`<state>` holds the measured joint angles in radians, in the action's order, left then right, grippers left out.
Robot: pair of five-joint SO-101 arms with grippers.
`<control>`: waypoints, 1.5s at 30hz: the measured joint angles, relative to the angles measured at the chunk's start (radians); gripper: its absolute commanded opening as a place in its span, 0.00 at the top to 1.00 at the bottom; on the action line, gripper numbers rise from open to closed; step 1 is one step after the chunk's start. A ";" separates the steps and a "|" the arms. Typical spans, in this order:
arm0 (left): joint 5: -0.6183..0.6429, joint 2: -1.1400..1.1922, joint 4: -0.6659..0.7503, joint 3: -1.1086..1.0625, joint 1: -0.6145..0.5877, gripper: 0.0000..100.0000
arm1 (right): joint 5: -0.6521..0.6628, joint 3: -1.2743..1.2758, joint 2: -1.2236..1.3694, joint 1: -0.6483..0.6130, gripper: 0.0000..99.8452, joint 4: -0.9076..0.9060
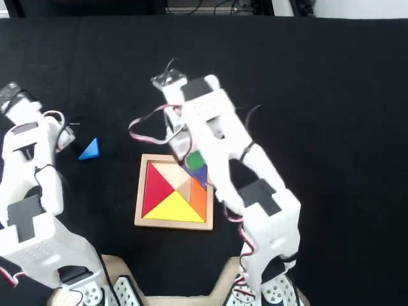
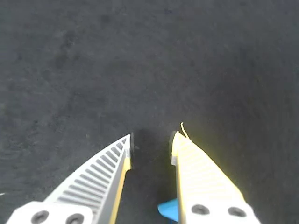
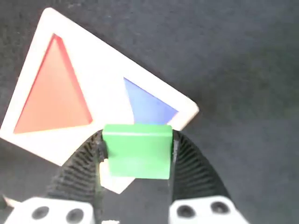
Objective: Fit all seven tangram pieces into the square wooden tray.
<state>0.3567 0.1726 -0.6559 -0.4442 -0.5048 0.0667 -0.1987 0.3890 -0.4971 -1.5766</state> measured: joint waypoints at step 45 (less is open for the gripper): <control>0.075 0.000 0.014 0.000 -0.043 0.85 | 0.071 0.242 -0.003 -0.137 0.99 0.318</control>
<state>0.4319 0.1726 -0.6421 -0.4442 -0.5478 0.1373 0.0437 0.3859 -0.6337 -1.2589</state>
